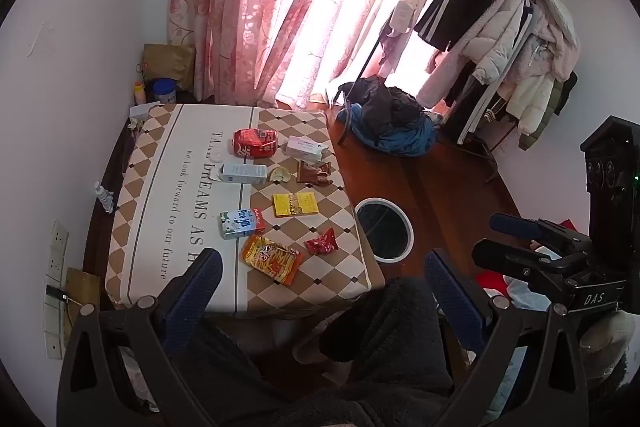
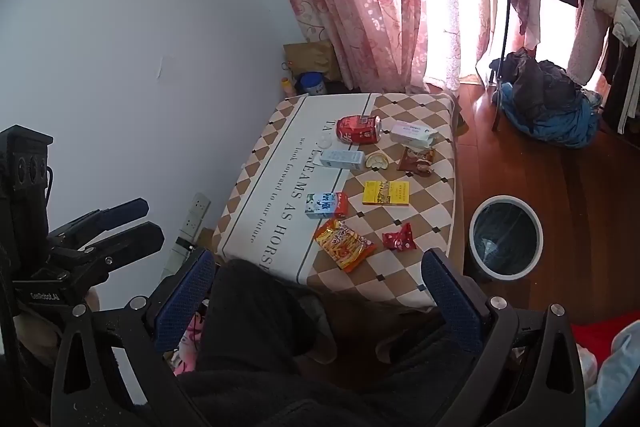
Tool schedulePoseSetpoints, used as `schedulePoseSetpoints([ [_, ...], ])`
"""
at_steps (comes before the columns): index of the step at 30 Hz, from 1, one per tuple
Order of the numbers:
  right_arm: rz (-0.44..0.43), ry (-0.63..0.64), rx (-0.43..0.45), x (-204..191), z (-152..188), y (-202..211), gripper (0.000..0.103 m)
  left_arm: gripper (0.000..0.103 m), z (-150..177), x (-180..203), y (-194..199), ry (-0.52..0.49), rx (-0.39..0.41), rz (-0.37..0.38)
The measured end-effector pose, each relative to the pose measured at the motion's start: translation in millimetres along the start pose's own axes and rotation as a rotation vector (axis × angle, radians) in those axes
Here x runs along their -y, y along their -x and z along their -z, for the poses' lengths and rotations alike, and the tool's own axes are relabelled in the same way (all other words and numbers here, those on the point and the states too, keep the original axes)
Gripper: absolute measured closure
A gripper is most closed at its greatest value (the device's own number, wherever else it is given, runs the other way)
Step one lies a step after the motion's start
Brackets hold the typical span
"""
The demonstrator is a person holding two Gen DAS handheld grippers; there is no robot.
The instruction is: Collect trash
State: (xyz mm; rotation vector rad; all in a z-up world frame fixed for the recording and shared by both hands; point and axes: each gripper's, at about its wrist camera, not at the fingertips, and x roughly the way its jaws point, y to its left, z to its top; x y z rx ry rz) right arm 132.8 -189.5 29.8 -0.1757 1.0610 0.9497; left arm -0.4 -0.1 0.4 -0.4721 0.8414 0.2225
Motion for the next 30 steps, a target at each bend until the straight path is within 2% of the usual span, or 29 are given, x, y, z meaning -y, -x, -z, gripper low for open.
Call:
schedulePoseSetpoints([
  [13,-0.008,0.002,0.001,6.8,-6.7,8.6,0.0,0.0,2.1,13.1,10.9,0.008,0.006,-0.006],
  [15,-0.01,0.005,0.002,7.6,-10.3,12.4,0.0,0.0,0.7,6.9,1.9,0.001,0.003,0.003],
  [30,-0.003,0.032,0.014,-10.3,1.8,3.4,0.0,0.0,0.4,-3.8,9.0,0.012,0.008,0.004],
])
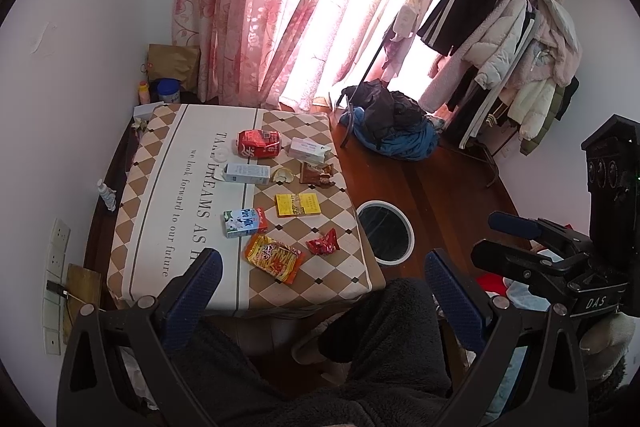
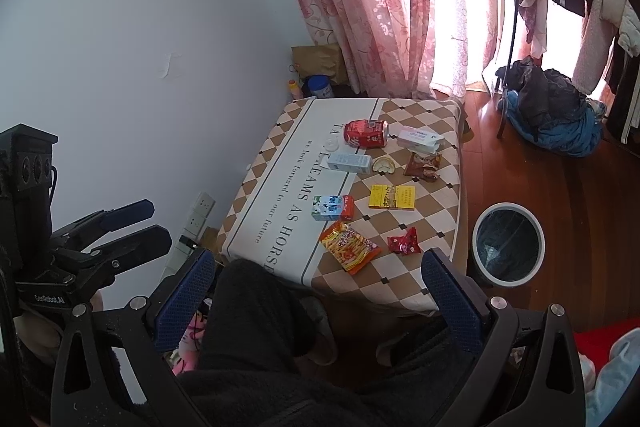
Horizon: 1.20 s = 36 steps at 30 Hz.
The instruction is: Collect trash
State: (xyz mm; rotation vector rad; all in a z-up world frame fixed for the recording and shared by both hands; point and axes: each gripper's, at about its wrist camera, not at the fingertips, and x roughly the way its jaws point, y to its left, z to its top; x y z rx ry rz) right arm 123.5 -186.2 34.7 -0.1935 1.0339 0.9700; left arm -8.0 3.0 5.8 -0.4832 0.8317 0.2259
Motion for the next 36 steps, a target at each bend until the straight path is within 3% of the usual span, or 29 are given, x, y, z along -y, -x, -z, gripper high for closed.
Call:
schedulePoseSetpoints([
  [36,-0.011,0.005,0.001,-0.4,0.1,-2.0,0.0,0.0,11.8,-8.6,-1.1,0.014,-0.009,-0.017],
])
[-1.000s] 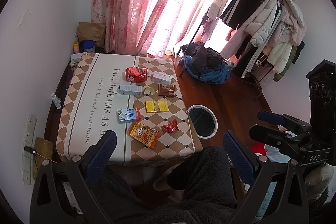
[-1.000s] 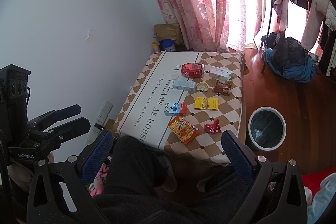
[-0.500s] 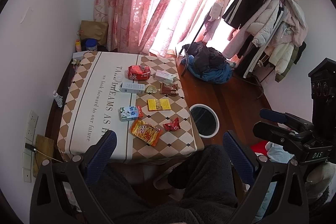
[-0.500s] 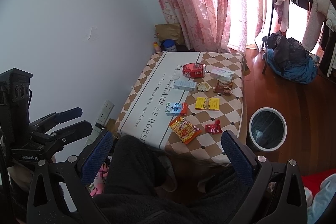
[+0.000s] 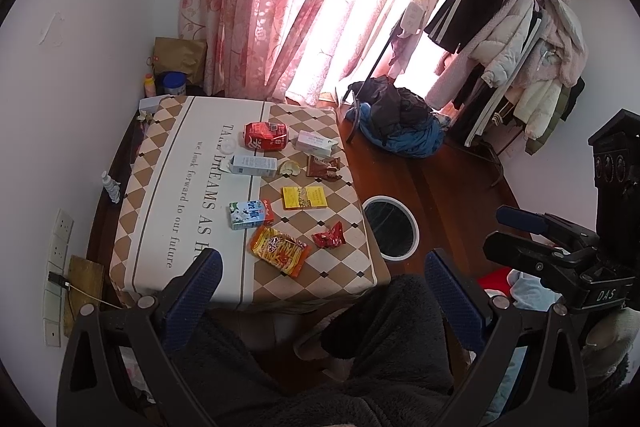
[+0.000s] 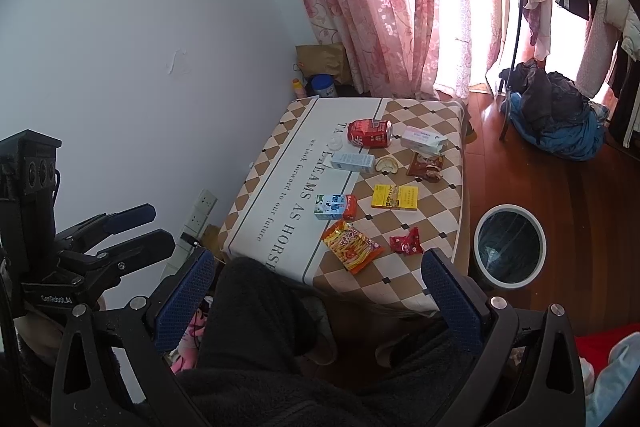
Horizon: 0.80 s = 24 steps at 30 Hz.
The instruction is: Collect trash
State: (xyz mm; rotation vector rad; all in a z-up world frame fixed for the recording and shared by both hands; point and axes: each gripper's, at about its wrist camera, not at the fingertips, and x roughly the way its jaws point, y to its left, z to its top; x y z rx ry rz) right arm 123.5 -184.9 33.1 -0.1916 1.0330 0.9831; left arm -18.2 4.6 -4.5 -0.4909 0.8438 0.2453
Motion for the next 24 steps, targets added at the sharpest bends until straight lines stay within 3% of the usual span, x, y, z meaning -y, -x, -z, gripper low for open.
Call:
schedulePoseSetpoints([
  [24,-0.007,-0.008,-0.011,5.3,4.0,-4.6,0.0,0.0,2.4,3.6,-6.6,-0.001,-0.013,-0.002],
])
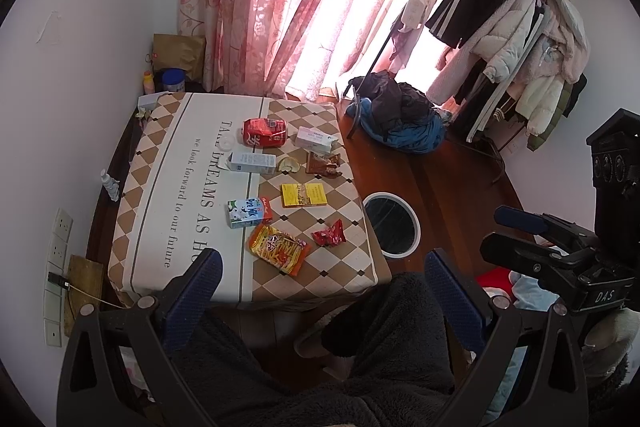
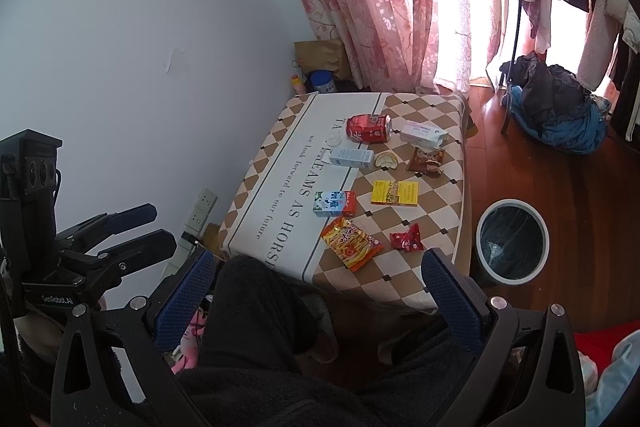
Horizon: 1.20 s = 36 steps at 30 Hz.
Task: Collect trash
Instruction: 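Grasp the orange snack bag with the left tool while the right tool grasps the red wrapper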
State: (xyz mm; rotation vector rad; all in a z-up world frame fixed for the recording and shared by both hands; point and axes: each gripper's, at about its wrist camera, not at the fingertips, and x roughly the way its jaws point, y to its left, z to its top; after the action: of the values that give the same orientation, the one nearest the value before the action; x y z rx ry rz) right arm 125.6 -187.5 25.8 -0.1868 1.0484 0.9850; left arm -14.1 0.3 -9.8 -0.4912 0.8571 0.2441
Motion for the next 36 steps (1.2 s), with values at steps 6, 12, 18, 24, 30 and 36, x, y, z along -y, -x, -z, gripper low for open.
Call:
schedulePoseSetpoints([
  [6,-0.005,-0.004,-0.005,1.6,-2.3,-3.8,0.0,0.0,-4.6,0.1,-16.1,0.003,-0.014,-0.028],
  [12,0.067,-0.101,0.015,28.1,-5.9,-23.9,0.0,0.0,-10.5,-32.1,-98.4,0.084,-0.065,-0.235],
  [18,0.214,-0.248,-0.048,100.0,-4.2,-101.9,0.0,0.0,11.4,-76.9,-224.8,0.23,-0.289,-0.343],
  [24,0.202,-0.47,-0.225,175.6,27.7,-218.7,0.001,0.006,41.7,-103.3,-317.8,0.398,-0.485,-0.338],
  [30,0.15,-0.648,-0.286,206.1,52.8,-284.4,0.017,0.044,49.2,-91.1,-349.9,0.4,-0.518,-0.323],
  [36,0.131,-0.657,-0.314,197.0,53.9,-324.3,0.02,0.083,45.5,-75.3,-355.4,0.322,-0.515,-0.375],
])
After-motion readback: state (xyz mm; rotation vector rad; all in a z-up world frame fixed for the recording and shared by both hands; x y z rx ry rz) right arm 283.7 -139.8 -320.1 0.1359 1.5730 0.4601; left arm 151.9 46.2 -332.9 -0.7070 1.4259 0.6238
